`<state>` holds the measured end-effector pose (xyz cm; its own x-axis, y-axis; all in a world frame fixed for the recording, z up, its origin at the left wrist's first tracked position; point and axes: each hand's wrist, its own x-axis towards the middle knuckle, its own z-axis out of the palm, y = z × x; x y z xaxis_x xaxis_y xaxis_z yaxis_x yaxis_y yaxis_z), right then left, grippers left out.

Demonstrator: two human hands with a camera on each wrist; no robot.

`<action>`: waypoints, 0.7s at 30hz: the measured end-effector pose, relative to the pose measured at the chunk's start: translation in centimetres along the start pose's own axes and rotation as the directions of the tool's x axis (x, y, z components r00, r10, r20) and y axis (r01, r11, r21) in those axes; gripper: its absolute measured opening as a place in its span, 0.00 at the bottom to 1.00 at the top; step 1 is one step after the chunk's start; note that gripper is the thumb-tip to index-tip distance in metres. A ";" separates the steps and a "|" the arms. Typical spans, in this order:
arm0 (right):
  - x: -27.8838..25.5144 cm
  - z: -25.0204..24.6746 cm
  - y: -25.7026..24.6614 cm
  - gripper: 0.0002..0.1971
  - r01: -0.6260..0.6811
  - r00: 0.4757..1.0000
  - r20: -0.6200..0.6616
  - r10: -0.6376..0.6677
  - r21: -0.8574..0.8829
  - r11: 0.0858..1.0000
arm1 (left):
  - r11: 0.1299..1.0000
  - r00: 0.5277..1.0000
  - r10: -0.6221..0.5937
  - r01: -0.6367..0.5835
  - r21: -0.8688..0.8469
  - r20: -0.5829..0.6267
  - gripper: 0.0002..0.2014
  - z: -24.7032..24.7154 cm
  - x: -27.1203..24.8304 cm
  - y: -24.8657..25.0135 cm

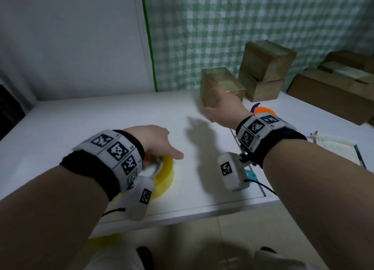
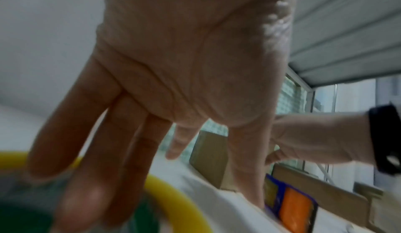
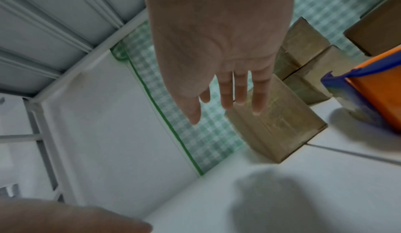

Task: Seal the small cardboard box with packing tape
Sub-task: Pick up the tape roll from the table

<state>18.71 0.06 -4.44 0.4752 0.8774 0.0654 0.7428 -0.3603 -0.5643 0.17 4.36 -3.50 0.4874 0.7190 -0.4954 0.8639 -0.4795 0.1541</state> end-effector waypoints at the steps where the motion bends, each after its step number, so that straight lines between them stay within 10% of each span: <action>1: -1.0 0.2 -0.3 0.28 0.004 0.999 0.042 -0.005 0.018 1.000 | 1.000 1.000 -0.004 0.004 0.004 0.026 0.49 0.8 -0.2 -0.2; 8: -5.9 1.3 -1.3 0.18 -0.055 0.981 0.190 0.026 0.152 0.987 | 0.975 0.982 -0.003 -0.039 -0.219 -0.187 0.49 3.0 -1.7 -0.9; 14: -8.6 -0.3 -2.5 0.32 -0.267 0.924 0.379 0.050 0.545 0.795 | 0.444 0.961 0.176 -0.269 -0.855 -0.211 0.54 1.5 -4.5 -1.0; 21: -10.1 -0.5 -1.6 0.42 -0.293 0.914 0.404 0.031 0.607 0.739 | 0.414 0.963 0.240 -0.214 -0.885 -0.121 0.51 4.3 -4.7 1.3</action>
<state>12.93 -8.41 -3.73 0.2664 0.9191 -0.2904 0.1233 -0.3314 -0.9354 -1.55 -1.77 -4.66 0.6920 0.6383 -0.3373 0.3659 0.0927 0.9260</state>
